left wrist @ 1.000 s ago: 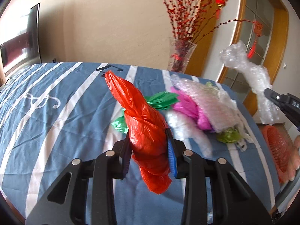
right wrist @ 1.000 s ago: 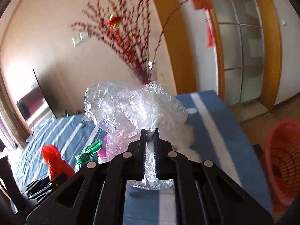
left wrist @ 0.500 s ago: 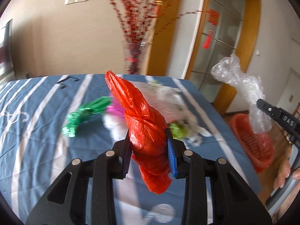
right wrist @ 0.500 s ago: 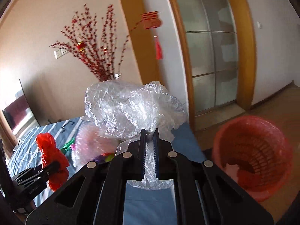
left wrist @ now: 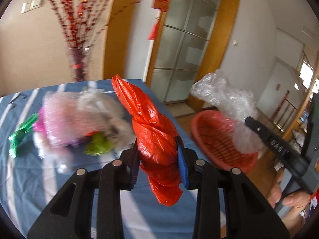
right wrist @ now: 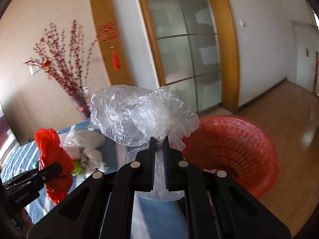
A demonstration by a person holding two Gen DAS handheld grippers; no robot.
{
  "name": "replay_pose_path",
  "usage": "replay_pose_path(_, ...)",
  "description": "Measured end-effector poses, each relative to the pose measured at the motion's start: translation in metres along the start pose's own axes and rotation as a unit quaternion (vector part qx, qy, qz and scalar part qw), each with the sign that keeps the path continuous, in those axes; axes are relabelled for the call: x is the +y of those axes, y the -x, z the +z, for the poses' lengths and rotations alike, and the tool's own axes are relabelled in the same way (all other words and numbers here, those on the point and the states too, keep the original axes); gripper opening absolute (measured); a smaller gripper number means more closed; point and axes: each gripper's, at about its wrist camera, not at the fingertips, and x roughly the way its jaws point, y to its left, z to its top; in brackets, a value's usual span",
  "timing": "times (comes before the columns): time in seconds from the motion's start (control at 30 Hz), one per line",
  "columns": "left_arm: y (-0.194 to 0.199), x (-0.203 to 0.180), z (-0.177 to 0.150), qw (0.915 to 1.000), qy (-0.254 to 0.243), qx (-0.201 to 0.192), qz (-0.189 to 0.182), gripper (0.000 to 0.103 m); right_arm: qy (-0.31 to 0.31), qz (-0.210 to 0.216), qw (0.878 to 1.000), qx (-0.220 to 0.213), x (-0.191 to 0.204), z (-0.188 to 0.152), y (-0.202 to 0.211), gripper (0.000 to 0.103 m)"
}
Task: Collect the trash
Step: 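Carry red bag and bubble wrap to the basket and release both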
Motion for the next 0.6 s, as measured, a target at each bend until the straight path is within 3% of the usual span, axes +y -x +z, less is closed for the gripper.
replay_pose_path(0.6,-0.082,-0.086,0.009,0.9943,-0.048,0.042,-0.085,0.033,-0.055,-0.067,0.996,0.014,-0.080,-0.009,-0.015,0.008)
